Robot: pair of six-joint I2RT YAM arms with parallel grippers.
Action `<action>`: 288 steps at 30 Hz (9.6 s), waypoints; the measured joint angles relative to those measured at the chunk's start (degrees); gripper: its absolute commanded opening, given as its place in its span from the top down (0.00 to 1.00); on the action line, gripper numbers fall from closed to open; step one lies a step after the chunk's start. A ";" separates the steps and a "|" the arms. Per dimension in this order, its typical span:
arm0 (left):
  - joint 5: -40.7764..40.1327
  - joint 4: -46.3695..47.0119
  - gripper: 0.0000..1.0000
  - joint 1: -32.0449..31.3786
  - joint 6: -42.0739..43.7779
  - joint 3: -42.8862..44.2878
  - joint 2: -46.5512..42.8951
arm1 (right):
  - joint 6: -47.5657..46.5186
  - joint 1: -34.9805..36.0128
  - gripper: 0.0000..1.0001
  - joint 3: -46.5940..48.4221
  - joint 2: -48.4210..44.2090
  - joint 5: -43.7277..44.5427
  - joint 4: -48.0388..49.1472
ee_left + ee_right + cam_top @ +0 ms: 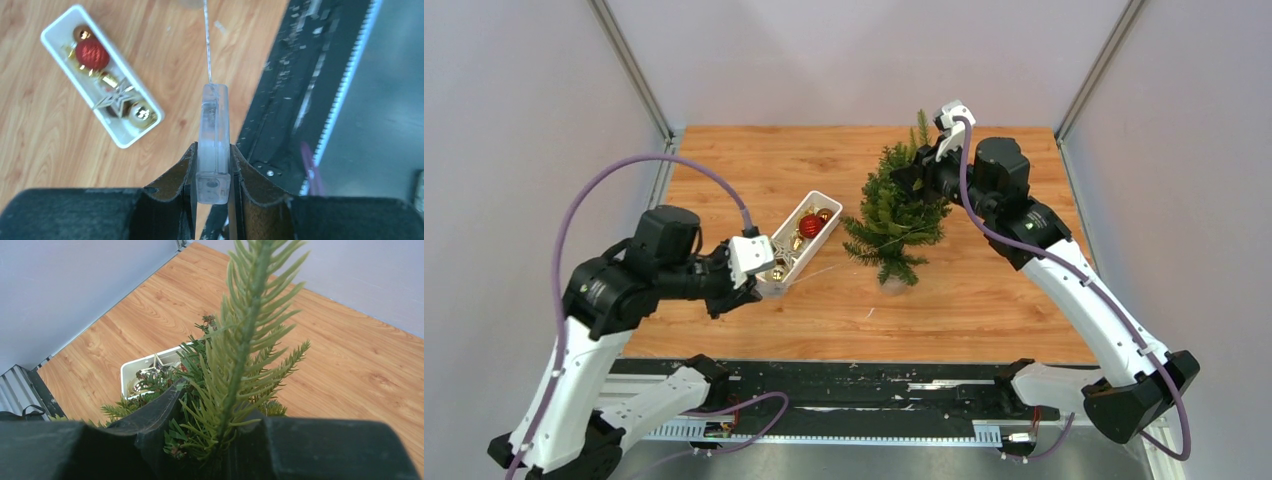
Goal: Decorate the small christmas tree
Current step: Wrap the decoration item around the Christmas tree.
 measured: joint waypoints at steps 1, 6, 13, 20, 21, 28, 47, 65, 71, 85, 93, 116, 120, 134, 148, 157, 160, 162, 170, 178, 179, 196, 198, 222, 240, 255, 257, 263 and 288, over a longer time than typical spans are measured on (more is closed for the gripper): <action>-2.29 1.36 1.00 0.09 -0.02 -2.16 0.07 | 0.00 -0.02 0.83 0.00 0.07 -0.04 0.11; -8.39 9.88 1.00 2.16 -0.42 -9.07 3.85 | -0.22 -0.52 0.87 0.00 0.15 -0.87 0.31; -8.92 22.67 1.00 5.75 -1.60 -13.11 8.24 | -0.83 -1.31 0.88 0.00 0.15 -2.56 0.37; -6.36 31.82 1.00 7.37 -2.43 -18.99 10.54 | -1.46 -1.57 0.87 0.00 0.15 -4.90 0.37; -5.86 32.65 1.00 7.37 -2.93 -19.06 11.50 | -1.57 -1.57 0.87 0.00 0.15 -5.22 0.35; -3.58 37.77 1.00 7.48 -5.95 -15.52 16.09 | -2.73 -1.64 0.87 -0.02 0.13 -7.43 0.31; -5.60 41.27 1.00 7.48 -1.70 -4.35 27.93 | -3.45 -1.97 0.88 0.00 0.48 -9.97 0.70; 10.32 34.84 1.00 7.50 -7.08 11.13 21.07 | -4.94 -1.97 0.87 0.11 1.11 -12.02 1.49; 8.00 34.32 1.00 7.52 -5.38 9.03 17.86 | -4.94 -1.97 0.87 0.11 1.27 -12.28 1.79; 1.86 34.45 1.00 11.21 -0.81 -3.63 22.99 | -5.35 -2.27 0.87 0.11 1.27 -12.61 1.77; 3.69 40.37 1.00 11.21 -1.73 -3.61 32.46 | -5.33 -2.32 0.48 0.26 1.25 -14.53 1.64; 9.25 44.33 1.00 11.23 -6.32 -0.33 39.54 | -1.07 -13.94 0.00 22.71 2.38 -20.35 -3.74; 9.57 44.78 1.00 11.26 -6.75 0.87 39.69 | 3.50 -23.52 0.00 22.71 5.31 -21.35 -2.40; 12.26 43.25 1.00 11.08 -5.16 11.69 48.57 | 0.33 -27.89 0.10 34.45 43.47 -36.46 -3.93; 12.70 42.07 1.00 10.01 -2.75 14.75 51.04 | -10.99 -17.81 0.10 43.69 50.27 -62.99 -3.65; 13.84 41.20 1.00 10.01 -2.34 15.17 51.06 | -14.99 -14.62 0.23 43.50 52.54 -66.03 -3.67; 13.94 40.76 1.00 9.94 -2.34 15.61 51.15 | -15.43 -13.46 0.27 43.50 53.79 -66.49 -3.85; 13.97 40.59 1.00 9.79 -2.34 15.93 51.19 | -15.87 -12.83 0.26 43.12 54.05 -66.47 -4.04; 13.88 40.26 1.00 9.14 -2.05 16.35 51.23 | -20.63 -10.01 0.38 42.18 54.07 -64.08 -8.35; 13.73 40.24 1.00 9.03 -1.66 16.35 51.23 | -29.42 -8.68 0.54 43.39 54.31 -61.16 -18.56; 13.70 40.17 1.00 9.03 -1.64 16.39 51.23 | -30.12 -8.70 0.54 43.39 54.31 -61.05 -19.41; 11.93 39.01 1.00 8.33 -0.61 17.75 51.65 | -34.34 -10.45 0.78 44.48 54.31 -59.76 -24.37; 12.22 38.93 1.00 8.57 -0.63 17.86 51.69 | -34.91 -10.38 0.80 44.72 54.31 -59.67 -24.37; 11.96 36.44 1.00 7.76 0.63 20.09 53.22 | -35.19 -10.29 1.00 45.22 54.31 -60.35 -25.33; 6.32 38.64 0.00 7.26 -0.44 20.90 51.93 | -22.29 -10.03 1.00 45.51 52.65 -47.36 -19.34; 11.06 35.87 0.00 7.13 -4.13 21.49 38.27 | -9.70 -12.20 1.00 39.69 46.69 -28.35 -10.51; 11.26 35.82 0.00 7.13 -4.17 21.44 37.35 | -8.57 -12.35 1.00 39.58 46.69 -28.06 -9.62; 12.11 34.16 0.00 6.67 -4.15 21.16 36.22 | -6.75 -12.46 1.00 38.64 46.69 -27.30 -8.46; -12.98 29.40 0.01 -17.68 1.86 29.11 41.07 | 2.67 -13.31 1.00 33.90 45.57 -24.04 -4.57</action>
